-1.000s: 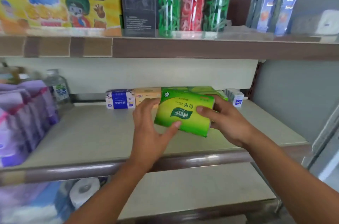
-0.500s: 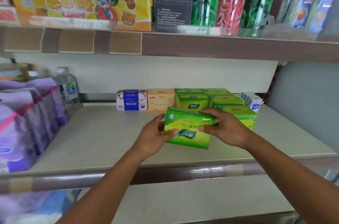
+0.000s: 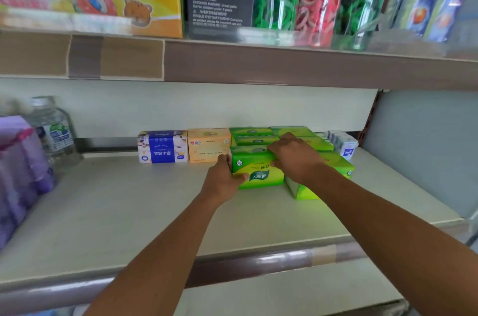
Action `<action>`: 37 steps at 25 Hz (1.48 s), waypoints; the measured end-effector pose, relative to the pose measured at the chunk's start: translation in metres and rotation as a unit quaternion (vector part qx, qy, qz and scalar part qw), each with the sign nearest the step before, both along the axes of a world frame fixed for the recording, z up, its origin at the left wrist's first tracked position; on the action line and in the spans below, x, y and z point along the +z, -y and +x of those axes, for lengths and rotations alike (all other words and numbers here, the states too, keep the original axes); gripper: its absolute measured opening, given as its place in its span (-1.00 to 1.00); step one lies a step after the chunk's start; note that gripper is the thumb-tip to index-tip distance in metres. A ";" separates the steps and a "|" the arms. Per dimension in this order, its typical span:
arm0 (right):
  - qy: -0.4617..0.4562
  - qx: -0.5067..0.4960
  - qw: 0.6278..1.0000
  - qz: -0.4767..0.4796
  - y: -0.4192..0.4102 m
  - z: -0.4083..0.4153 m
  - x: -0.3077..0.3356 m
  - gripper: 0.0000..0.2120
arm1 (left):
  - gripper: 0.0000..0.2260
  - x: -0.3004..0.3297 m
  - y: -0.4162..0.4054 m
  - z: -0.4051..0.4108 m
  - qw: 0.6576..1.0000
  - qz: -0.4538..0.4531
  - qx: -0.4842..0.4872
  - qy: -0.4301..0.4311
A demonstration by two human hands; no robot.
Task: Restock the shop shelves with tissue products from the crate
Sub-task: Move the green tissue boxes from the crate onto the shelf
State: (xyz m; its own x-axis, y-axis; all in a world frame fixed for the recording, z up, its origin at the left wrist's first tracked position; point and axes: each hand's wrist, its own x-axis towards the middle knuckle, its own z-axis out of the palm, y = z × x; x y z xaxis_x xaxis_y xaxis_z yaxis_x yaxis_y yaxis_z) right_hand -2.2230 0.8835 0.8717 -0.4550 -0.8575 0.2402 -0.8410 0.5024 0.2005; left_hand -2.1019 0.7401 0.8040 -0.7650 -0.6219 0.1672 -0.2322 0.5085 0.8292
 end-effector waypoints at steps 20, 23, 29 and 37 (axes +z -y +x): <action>-0.023 -0.038 0.996 0.073 0.009 -0.016 -0.005 -0.36 | -0.36 -0.007 -0.003 -0.025 0.998 0.017 -0.061 -0.001; 0.004 -0.024 0.999 0.023 -0.007 -0.011 0.005 -0.30 | -0.28 0.004 -0.005 -0.015 0.998 -0.023 -0.042 -0.052; 0.090 0.009 0.972 -0.218 -0.085 0.015 0.011 -0.35 | -0.45 0.030 -0.060 0.003 0.978 -0.083 -0.008 -0.193; 0.075 -0.067 0.940 -0.326 -0.245 0.048 -0.027 -0.42 | -0.63 0.031 -0.219 -0.020 0.951 -0.036 -0.191 -0.240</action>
